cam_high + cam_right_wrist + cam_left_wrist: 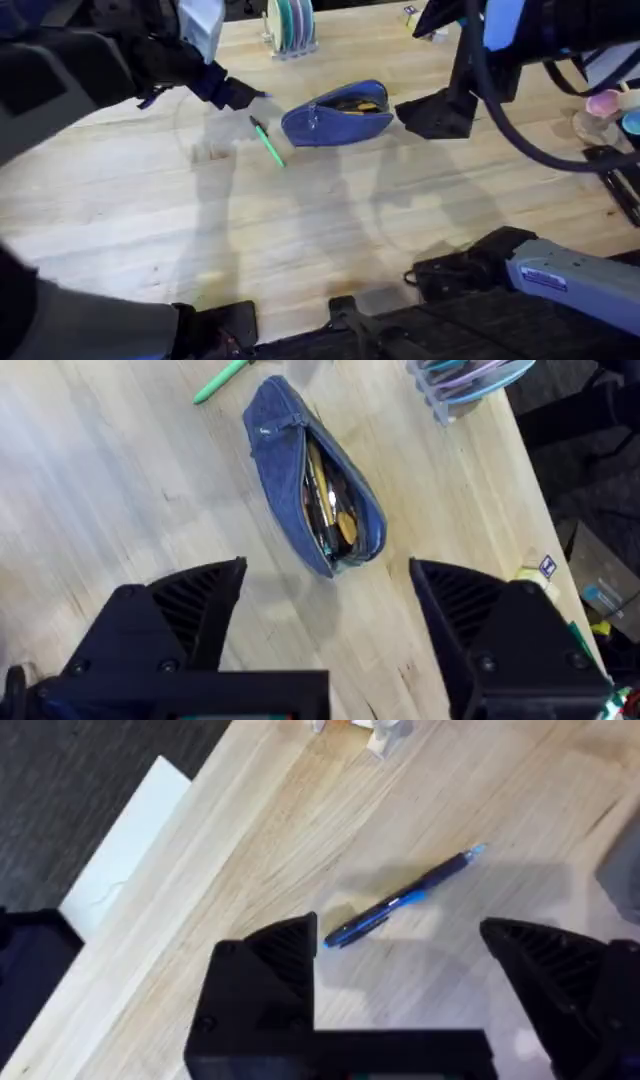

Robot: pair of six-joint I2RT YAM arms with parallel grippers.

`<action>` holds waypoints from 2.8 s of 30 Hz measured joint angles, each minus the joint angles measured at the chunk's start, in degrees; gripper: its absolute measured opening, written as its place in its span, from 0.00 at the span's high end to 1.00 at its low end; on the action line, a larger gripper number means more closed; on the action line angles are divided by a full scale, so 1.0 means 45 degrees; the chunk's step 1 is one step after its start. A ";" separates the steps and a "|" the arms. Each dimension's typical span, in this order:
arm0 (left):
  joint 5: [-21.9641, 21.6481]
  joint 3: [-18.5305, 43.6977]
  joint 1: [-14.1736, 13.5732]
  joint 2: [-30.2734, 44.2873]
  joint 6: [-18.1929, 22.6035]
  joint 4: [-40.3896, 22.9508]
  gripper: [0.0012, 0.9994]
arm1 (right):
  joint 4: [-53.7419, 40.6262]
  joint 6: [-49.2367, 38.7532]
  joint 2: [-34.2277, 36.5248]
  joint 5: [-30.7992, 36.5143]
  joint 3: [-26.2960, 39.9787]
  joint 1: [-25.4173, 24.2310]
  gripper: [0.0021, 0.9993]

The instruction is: Unzip the bag, pick up the pens from the table one at a time and place them inside, then zip the bag closed.

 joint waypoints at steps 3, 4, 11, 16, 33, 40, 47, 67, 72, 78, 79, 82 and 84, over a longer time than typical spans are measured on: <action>0.0122 0.0000 0.0000 0.0696 0.0000 0.0564 0.01 | -0.0001 0.0000 0.0000 0.0000 0.0000 0.0000 0.00; 0.0193 0.0000 0.0000 0.0932 0.0003 0.0784 0.01 | 0.0001 0.0002 0.0000 0.0000 0.0000 0.0000 0.00; 0.0435 0.0000 0.0000 0.1975 0.0003 0.1686 0.01 | 0.0004 0.0039 0.0000 0.0000 0.0000 0.0000 0.00; 0.0504 0.0010 0.0000 0.2541 0.0000 0.1971 0.01 | -0.0001 0.0049 0.0000 -0.0005 0.0000 0.0005 0.00; 0.1057 0.0512 0.0131 0.3184 -0.0683 0.1262 0.01 | -0.0001 0.0049 0.0000 -0.0005 0.0000 0.0063 0.00; 0.1091 0.0568 0.0131 0.3180 -0.0772 0.1000 0.01 | -0.0001 0.0049 0.0000 -0.0005 0.0000 0.0063 0.00; 0.1144 0.0631 0.0131 0.3182 -0.0787 0.0672 0.01 | -0.0001 0.0049 0.0000 -0.0005 0.0000 0.0063 0.00; 0.1907 0.0631 -0.0058 0.3183 -0.0763 0.0193 0.95 | -0.0020 0.0049 0.0000 -0.0005 0.0000 0.0063 0.00; 0.1916 0.0631 -0.0058 0.3180 -0.0763 0.0227 0.96 | -0.0020 0.0049 0.0000 -0.0005 0.0000 0.0063 0.00; 0.1891 0.0631 -0.0063 0.3150 -0.0788 0.0218 0.96 | -0.0020 0.0049 0.0000 -0.0005 0.0000 0.0063 0.00; 0.1854 0.0627 -0.0063 0.3132 -0.0825 0.0218 0.96 | -0.0020 0.0049 0.0000 -0.0005 0.0000 0.0063 0.00; 0.1439 0.0551 -0.0063 0.2907 -0.0860 0.0088 0.96 | -0.0016 0.0049 0.0000 -0.0005 0.0000 0.0063 0.00; 0.1207 0.0422 -0.0061 0.2622 -0.0869 -0.0076 0.96 | -0.0011 0.0049 0.0000 -0.0005 0.0000 0.0063 0.00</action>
